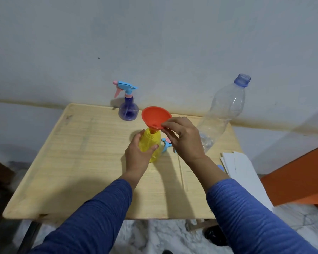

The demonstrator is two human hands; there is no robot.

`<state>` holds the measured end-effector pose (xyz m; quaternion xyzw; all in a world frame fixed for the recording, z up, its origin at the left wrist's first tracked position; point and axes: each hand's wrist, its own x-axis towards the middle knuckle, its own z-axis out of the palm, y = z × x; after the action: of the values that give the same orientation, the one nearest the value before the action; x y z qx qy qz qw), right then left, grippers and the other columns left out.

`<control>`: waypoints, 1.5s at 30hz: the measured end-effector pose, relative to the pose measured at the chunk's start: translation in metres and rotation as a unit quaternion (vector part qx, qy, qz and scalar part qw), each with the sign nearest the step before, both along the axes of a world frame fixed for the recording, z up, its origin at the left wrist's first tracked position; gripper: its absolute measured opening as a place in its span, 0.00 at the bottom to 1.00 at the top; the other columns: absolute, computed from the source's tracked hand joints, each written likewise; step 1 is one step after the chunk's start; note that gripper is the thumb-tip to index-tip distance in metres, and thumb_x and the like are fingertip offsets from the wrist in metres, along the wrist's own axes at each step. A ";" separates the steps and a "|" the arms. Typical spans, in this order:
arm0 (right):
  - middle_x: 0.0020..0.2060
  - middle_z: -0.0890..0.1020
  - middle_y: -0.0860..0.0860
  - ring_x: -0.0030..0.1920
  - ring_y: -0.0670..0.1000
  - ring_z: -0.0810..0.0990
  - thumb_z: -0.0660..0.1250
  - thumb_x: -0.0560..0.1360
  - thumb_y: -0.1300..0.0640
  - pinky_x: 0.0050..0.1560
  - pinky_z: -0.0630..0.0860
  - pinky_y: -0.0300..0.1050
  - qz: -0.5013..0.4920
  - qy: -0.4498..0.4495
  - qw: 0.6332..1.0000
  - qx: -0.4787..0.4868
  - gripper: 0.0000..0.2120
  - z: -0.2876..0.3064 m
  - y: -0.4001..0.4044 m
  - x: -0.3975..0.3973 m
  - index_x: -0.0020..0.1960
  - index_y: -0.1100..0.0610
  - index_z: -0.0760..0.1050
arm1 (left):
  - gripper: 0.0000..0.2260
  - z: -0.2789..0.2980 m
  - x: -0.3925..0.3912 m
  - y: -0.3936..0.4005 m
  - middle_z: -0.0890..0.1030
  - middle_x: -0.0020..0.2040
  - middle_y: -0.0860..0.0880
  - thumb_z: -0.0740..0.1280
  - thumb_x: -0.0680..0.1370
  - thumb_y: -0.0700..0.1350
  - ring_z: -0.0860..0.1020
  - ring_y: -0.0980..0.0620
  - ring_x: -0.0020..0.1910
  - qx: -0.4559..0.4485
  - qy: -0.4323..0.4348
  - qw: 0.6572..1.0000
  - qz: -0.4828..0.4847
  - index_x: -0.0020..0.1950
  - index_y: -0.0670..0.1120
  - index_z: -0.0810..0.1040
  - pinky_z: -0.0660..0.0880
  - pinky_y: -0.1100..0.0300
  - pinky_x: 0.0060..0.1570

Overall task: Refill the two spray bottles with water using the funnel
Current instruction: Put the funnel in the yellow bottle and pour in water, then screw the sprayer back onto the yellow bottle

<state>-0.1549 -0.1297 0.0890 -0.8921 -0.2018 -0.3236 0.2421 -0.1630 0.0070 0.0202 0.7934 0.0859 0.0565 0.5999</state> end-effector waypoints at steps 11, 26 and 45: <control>0.42 0.84 0.56 0.44 0.57 0.82 0.70 0.69 0.58 0.45 0.76 0.42 -0.012 0.003 1.000 -0.016 0.10 0.010 0.002 0.001 0.48 0.61 0.83 | 0.28 -0.001 0.001 0.001 0.78 0.59 0.52 0.76 0.69 0.48 0.74 0.55 0.57 -0.006 0.006 1.000 -0.006 0.66 0.52 0.71 0.68 0.63 0.54; 0.41 0.84 0.56 0.43 0.57 0.83 0.69 0.70 0.57 0.43 0.78 0.44 0.023 0.023 0.997 -0.066 0.10 0.016 -0.009 0.014 0.48 0.61 0.82 | 0.29 -0.010 0.003 0.000 0.76 0.60 0.55 0.76 0.69 0.49 0.73 0.55 0.60 -0.013 0.000 1.000 -0.004 0.67 0.54 0.70 0.70 0.59 0.59; 0.48 0.84 0.55 0.49 0.52 0.81 0.67 0.75 0.60 0.51 0.71 0.38 -0.112 0.327 0.910 0.229 0.08 -0.055 -0.030 0.099 0.53 0.60 0.81 | 0.31 -0.017 0.006 -0.001 0.76 0.56 0.60 0.78 0.65 0.50 0.75 0.60 0.54 0.028 -0.012 0.999 0.029 0.66 0.56 0.72 0.67 0.80 0.45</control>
<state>-0.0555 -0.1599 0.0340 -0.8850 0.0691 -0.0761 0.4541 -0.1570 0.0061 0.0029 0.8065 0.0996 0.0861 0.5763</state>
